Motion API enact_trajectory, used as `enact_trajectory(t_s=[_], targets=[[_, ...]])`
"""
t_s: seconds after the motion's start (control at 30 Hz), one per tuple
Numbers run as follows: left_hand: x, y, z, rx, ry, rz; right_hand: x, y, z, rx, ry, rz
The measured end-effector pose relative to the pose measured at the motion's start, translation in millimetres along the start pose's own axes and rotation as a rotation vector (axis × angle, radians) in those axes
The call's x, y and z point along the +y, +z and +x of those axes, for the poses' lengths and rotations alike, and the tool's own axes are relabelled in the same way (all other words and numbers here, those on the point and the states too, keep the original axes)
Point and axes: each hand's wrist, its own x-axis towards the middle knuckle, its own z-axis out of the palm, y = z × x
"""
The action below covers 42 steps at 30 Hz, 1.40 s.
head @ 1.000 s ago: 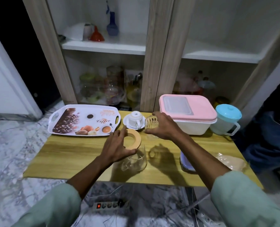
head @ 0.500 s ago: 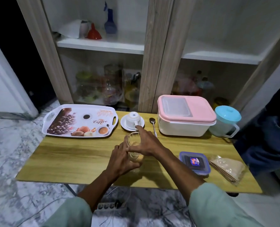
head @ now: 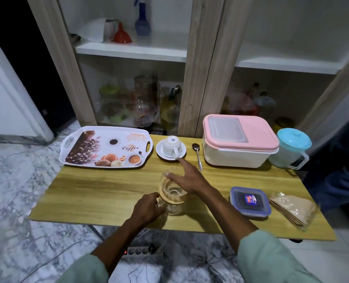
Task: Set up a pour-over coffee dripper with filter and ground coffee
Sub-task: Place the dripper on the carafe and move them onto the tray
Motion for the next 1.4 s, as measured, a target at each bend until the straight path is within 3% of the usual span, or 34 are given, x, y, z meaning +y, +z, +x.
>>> enact_trajectory(t_s=[0.07, 0.17, 0.33, 0.67, 0.87, 1.1, 1.4], targets=[[1.9, -1.0, 0.0, -0.004, -0.015, -0.034, 4.2, -5.8, 7.3, 0.028, 0.112, 0.130], [2.1, -2.6, 2.2, 0.003, -0.008, -0.082, 11.5, -9.5, 15.1, -0.059, 0.233, 0.219], [-1.4, -4.4, 1.7, 0.035, -0.020, -0.165, 22.3, -0.6, 28.4, -0.102, 0.333, 0.176], [-46.1, -91.6, 28.9, 0.226, -0.031, -0.156, -60.7, 22.5, 90.8, -0.133, 0.175, 0.300], [-99.2, -177.5, 85.2, 0.292, -0.001, -0.089, -131.3, 47.5, 160.0, -0.019, 0.078, 0.338], [-171.9, -241.9, 157.1, 0.310, 0.105, -0.009, -188.0, 92.1, 226.0, 0.115, 0.122, 0.378], [-222.5, -242.9, 217.9, 0.281, 0.217, -0.053, -199.0, 122.8, 267.1, 0.199, 0.248, 0.365]])
